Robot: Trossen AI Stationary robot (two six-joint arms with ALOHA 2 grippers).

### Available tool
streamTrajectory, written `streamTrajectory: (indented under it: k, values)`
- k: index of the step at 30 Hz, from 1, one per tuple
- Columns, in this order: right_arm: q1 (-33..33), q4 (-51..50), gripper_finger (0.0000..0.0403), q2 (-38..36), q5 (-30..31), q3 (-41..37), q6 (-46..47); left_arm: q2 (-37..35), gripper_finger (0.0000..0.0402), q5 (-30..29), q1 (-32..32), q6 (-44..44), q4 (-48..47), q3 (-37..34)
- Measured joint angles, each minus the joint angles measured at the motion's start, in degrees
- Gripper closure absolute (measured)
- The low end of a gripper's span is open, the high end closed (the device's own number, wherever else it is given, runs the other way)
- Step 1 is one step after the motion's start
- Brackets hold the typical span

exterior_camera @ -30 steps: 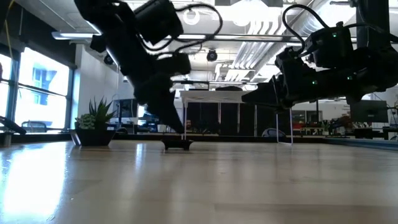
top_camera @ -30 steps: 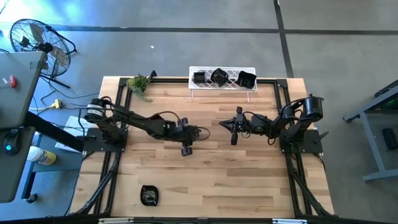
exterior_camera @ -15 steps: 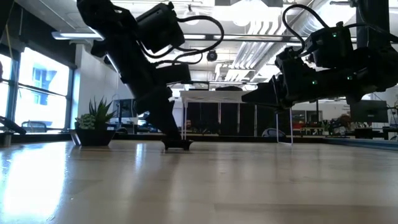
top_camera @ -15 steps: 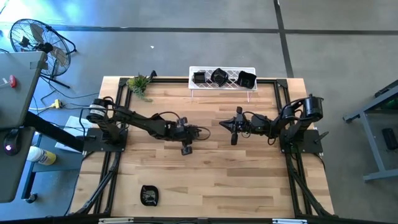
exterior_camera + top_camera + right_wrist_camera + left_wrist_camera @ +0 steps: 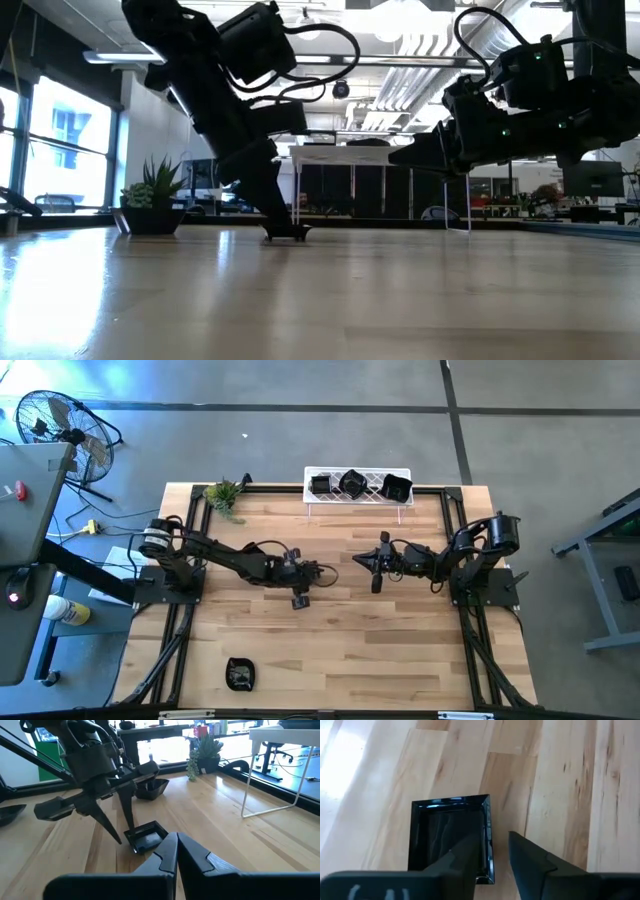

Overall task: Pick & Place Mini shaped plates
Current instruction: Stack the square plate on top of the stacked square plates on the shelf

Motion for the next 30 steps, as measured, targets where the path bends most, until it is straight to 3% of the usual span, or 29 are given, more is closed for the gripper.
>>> streamTrajectory:
  k: [5,12,16,30]
  values:
    - [0.0,0.0,0.0401,0.0,0.0,0.0,0.0,0.0,0.0299,-0.2,0.0,0.5,-0.2,0.0]
    - [0.0,0.0,0.0397,0.0,0.0,0.0,0.0,0.0,0.0355,1.0,0.0,0.4,-0.3,0.0]
    - [0.0,0.0,0.0401,0.0,0.0,0.0,0.0,0.0,0.0364,1.0,0.0,0.2,-0.3,0.0]
    - [0.0,0.0,0.0399,0.0,0.0,0.0,0.0,0.0,0.0295,-1.5,0.0,-0.9,-1.4,-0.1]
